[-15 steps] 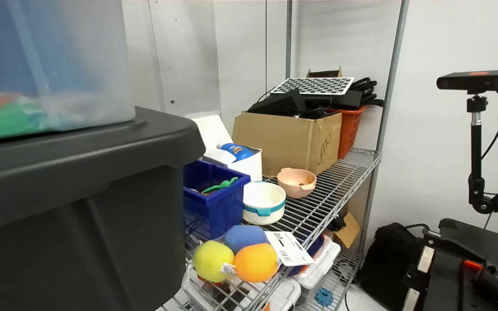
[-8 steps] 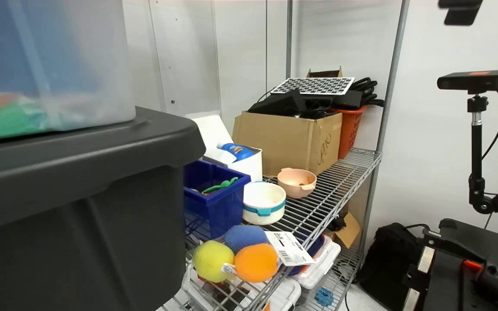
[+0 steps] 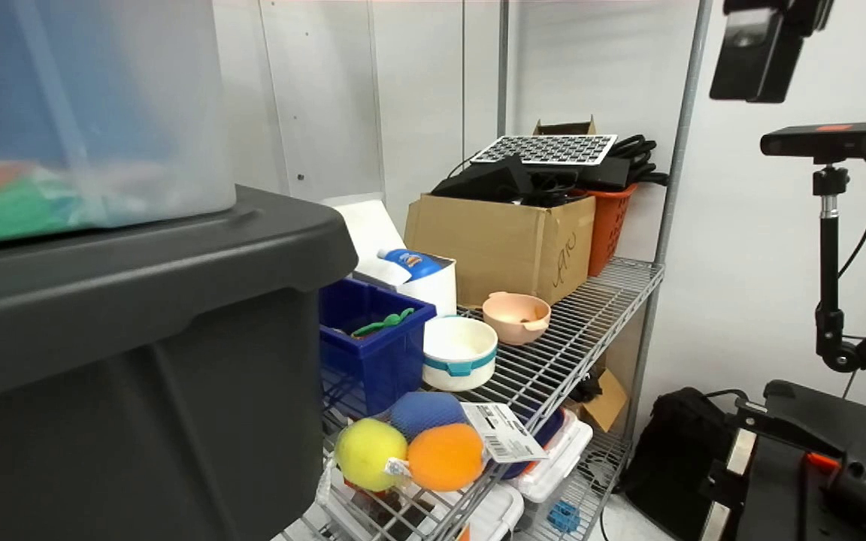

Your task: Put the radish toy in the pink bowl

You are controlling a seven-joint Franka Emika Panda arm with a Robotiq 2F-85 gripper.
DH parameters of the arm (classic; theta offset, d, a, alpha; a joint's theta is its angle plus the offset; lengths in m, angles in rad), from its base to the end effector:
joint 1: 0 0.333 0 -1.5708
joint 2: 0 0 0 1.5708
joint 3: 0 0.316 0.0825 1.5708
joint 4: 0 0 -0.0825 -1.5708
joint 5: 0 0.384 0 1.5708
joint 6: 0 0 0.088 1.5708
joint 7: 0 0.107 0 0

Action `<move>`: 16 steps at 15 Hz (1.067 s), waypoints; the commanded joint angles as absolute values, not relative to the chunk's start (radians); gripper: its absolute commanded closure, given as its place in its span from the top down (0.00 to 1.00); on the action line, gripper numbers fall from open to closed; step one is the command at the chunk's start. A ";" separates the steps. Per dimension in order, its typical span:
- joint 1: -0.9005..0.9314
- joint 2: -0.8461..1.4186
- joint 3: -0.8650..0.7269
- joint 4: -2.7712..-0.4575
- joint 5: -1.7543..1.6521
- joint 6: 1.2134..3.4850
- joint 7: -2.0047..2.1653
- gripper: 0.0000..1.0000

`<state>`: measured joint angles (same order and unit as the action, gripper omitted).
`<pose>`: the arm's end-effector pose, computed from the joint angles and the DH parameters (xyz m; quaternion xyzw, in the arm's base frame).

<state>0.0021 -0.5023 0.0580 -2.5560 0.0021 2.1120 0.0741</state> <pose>0.3920 0.0239 0.4424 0.9994 -0.0107 0.0296 0.0112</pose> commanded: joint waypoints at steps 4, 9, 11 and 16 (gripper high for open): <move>0.000 -0.270 0.045 -2.505 -0.012 2.255 0.060 1.00; -0.003 -0.087 0.038 -2.469 -0.024 2.358 0.062 1.00; -0.004 -0.016 0.028 -2.446 -0.025 2.380 0.049 1.00; -0.004 0.138 0.002 -2.386 -0.062 2.426 0.062 1.00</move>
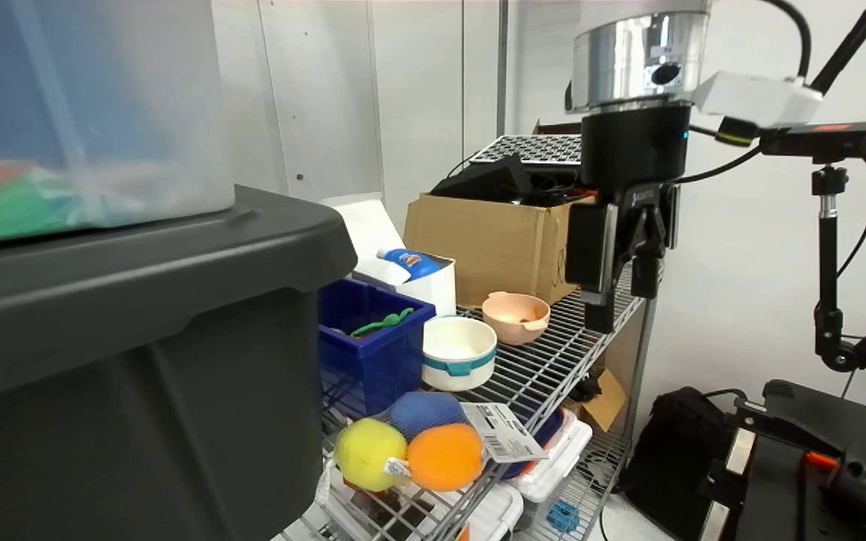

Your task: Put the radish toy in the pink bowl

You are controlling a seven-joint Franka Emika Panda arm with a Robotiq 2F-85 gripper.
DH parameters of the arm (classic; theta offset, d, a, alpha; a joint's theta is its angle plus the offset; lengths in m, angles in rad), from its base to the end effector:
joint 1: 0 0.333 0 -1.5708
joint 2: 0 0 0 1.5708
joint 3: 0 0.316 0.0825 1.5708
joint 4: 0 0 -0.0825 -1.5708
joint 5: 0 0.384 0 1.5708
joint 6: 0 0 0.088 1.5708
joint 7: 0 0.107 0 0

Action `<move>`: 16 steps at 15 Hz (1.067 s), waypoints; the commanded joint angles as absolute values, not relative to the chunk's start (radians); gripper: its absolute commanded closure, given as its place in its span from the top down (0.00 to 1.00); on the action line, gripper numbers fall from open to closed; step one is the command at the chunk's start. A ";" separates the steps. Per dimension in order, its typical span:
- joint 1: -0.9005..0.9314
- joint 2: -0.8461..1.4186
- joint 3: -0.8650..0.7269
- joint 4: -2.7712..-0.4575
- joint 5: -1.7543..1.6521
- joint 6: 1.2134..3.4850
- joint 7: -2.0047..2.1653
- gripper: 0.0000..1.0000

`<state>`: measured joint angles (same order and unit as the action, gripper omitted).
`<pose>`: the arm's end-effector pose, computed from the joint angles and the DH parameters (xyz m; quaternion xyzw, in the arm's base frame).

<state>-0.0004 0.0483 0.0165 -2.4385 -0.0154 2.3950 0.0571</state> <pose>0.4747 0.0076 0.2757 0.9988 -0.0146 -0.0457 0.0062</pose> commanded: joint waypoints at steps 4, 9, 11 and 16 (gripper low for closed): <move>0.008 0.230 -0.017 -2.348 -0.113 2.468 0.084 1.00; 0.017 0.306 -0.035 -2.295 -0.148 2.483 0.099 1.00; 0.024 0.329 -0.039 -2.273 -0.153 2.491 0.108 1.00; 0.037 0.354 -0.036 -2.237 -0.150 2.533 0.126 1.00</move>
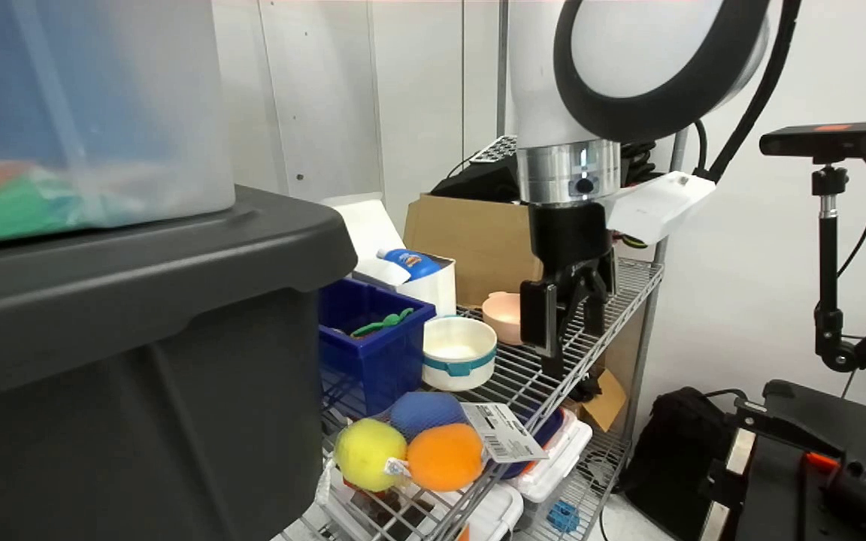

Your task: Put the radish toy in the pink bowl

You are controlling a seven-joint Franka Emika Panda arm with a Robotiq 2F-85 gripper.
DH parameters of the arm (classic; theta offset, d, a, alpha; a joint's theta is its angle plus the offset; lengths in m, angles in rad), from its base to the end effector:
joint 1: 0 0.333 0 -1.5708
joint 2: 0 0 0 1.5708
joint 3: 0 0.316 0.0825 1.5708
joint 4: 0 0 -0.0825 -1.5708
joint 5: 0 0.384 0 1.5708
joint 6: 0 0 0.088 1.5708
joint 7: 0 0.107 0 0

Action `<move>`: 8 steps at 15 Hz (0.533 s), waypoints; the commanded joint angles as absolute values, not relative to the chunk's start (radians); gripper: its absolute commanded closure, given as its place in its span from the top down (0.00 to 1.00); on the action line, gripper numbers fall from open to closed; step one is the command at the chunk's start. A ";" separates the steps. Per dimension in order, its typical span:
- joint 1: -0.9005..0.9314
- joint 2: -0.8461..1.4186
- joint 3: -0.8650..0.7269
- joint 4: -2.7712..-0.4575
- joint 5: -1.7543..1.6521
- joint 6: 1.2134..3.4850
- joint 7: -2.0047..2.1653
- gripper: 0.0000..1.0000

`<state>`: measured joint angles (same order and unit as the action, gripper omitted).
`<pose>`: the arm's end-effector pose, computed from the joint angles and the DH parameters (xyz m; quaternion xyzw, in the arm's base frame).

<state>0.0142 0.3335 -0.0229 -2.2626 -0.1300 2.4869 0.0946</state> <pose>0.5269 -0.0043 0.2032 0.9977 0.0025 -0.0528 0.0428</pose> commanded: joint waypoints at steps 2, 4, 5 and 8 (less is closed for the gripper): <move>0.049 0.363 -0.038 -2.225 -0.158 2.576 0.138 1.00; 0.061 0.378 -0.040 -2.202 -0.157 2.603 0.150 1.00; 0.066 0.387 -0.039 -2.185 -0.154 2.609 0.153 1.00; 0.075 0.421 -0.036 -2.132 -0.143 2.611 0.153 1.00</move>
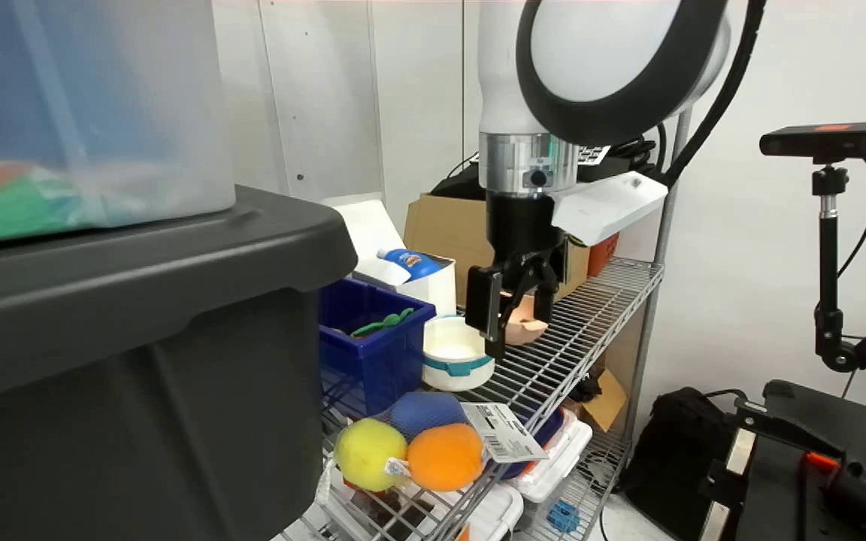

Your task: Put the radish toy in the pink bowl

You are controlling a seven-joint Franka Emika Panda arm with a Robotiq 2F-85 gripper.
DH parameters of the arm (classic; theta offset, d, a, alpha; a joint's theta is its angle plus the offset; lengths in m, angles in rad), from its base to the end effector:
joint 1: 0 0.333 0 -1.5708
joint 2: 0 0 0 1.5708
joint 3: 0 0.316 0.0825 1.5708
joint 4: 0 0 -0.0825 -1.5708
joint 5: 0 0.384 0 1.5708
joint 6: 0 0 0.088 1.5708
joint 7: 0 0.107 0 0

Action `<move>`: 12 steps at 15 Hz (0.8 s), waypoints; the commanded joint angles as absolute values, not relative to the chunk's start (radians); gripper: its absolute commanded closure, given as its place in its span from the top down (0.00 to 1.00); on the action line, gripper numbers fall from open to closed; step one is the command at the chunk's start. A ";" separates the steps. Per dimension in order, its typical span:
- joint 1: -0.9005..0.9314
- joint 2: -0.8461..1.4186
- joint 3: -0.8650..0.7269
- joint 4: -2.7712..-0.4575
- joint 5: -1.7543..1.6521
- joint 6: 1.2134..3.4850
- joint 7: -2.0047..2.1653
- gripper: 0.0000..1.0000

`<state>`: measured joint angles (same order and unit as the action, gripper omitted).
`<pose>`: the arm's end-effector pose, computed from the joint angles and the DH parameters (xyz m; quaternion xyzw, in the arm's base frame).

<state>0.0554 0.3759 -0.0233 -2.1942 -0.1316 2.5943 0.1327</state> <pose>0.5599 0.0204 0.2134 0.9991 0.0064 0.0151 0.0380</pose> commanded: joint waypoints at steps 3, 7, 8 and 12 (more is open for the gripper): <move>0.098 0.483 -0.050 -2.047 -0.164 2.599 0.174 1.00; 0.122 0.535 -0.063 -1.963 -0.169 2.594 0.178 1.00; 0.126 0.544 -0.063 -1.947 -0.166 2.593 0.175 1.00; 0.132 0.560 -0.061 -1.902 -0.156 2.585 0.165 1.00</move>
<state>0.1154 0.5405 -0.0478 -1.9493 -0.1386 2.5942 0.1513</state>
